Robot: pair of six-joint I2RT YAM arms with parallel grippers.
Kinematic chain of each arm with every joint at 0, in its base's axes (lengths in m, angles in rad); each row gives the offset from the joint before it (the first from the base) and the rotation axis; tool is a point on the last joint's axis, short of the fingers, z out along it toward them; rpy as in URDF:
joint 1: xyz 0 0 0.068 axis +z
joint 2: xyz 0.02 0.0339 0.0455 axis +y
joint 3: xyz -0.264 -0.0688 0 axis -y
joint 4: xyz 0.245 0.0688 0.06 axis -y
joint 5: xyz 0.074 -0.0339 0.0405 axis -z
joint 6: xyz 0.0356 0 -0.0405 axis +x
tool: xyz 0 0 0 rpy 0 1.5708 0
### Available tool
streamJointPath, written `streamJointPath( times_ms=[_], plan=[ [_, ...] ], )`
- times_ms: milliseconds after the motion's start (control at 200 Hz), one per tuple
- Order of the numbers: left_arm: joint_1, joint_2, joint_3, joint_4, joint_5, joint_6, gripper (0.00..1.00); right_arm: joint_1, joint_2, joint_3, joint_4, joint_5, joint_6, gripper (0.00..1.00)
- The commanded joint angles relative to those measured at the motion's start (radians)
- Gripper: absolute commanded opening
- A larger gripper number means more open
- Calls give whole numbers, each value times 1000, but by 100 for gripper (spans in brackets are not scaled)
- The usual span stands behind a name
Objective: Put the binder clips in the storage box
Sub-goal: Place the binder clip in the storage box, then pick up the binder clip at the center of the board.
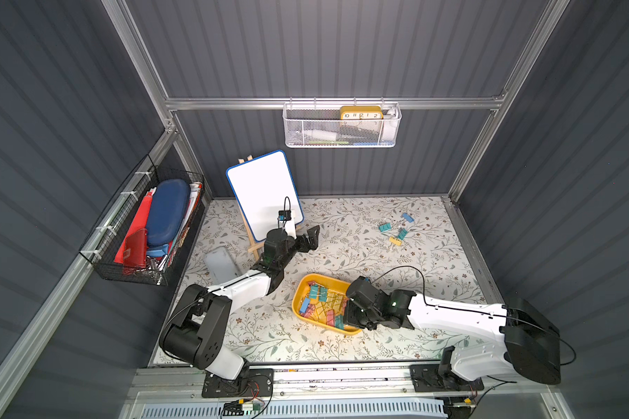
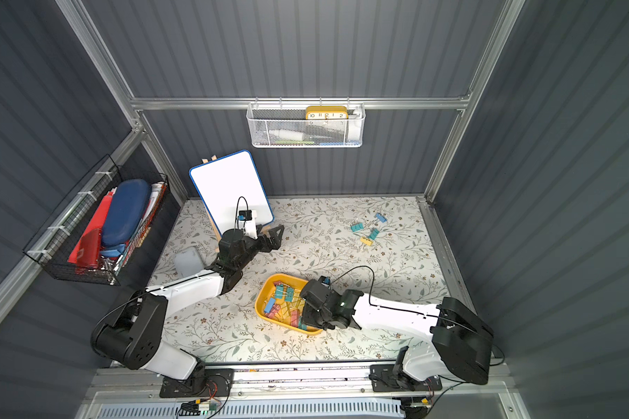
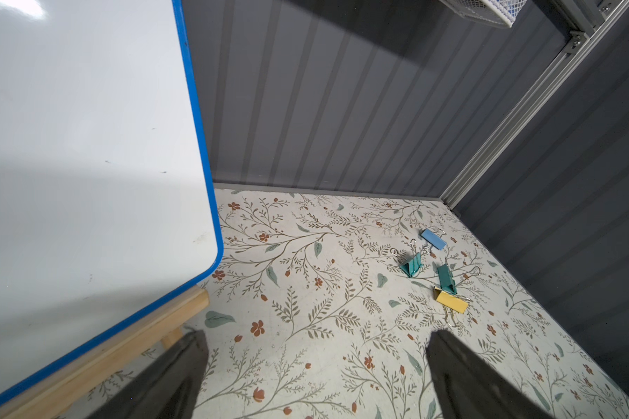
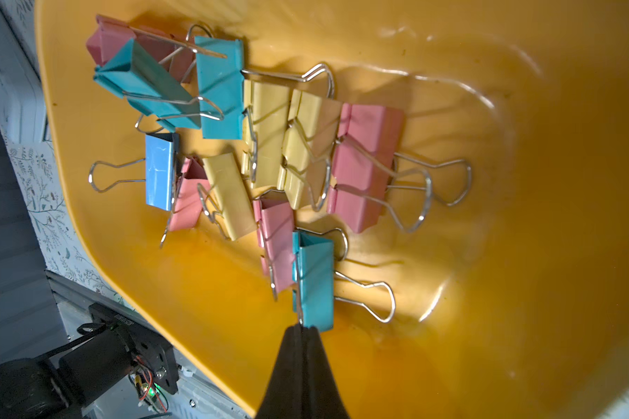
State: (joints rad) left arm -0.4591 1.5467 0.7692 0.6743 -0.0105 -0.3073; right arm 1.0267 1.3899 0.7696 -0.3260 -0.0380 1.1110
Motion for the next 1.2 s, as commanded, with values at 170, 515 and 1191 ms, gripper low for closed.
streamJointPath(
  times_ms=[170, 515, 1191],
  plan=[
    [-1, -10, 0, 13, 19, -15, 99, 0, -78, 35, -117, 188, -68, 27],
    [-1, -40, -17, 26, 29, -16, 99, -490, 12, 378, -205, 264, -557, 46],
    [-1, -23, -1, 4, 12, -15, 99, -849, 473, 481, 125, 170, 38, 74]
  ],
)
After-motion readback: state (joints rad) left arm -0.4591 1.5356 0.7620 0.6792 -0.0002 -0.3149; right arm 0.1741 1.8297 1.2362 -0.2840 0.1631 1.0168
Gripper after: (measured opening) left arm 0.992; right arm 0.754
